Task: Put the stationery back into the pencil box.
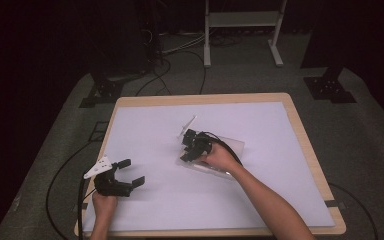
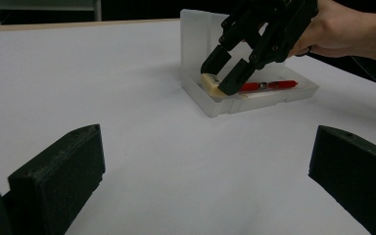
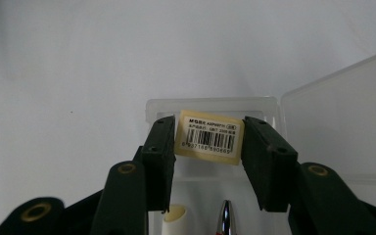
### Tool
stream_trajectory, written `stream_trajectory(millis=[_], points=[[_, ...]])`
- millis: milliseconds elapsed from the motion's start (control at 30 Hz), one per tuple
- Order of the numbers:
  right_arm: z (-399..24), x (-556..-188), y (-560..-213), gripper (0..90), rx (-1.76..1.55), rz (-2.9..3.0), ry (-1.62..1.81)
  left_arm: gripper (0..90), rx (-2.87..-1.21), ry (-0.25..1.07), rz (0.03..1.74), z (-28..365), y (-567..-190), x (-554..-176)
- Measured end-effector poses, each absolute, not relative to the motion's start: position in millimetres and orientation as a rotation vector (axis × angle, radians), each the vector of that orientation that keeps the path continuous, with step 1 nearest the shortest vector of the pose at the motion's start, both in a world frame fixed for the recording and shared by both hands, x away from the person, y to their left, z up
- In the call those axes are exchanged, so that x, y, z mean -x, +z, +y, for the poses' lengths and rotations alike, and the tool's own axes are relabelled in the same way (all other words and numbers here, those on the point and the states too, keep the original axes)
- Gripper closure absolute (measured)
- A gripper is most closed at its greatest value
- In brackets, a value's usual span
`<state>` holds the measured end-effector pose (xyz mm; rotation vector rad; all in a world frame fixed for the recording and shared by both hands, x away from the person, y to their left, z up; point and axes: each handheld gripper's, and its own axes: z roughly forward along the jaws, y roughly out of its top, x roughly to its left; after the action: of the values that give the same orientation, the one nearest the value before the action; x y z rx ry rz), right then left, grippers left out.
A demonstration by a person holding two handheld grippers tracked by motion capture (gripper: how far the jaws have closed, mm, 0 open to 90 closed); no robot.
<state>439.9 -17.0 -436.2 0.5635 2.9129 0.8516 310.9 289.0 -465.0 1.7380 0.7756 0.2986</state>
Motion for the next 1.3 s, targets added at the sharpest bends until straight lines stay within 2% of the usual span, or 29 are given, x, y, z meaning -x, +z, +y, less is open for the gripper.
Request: stream_trajectory(millis=[767, 1300], points=[[-19, -442, -437, 54.7, -0.565, 2.921, 0.863, 0.0, -1.736, 0.298, 0.780, 289, -465, -311], [-36, -438, -422, 51.2, -0.570, 2.894, 0.967, 0.0, -1.737, 0.302, 0.788, 289, -465, -312]])
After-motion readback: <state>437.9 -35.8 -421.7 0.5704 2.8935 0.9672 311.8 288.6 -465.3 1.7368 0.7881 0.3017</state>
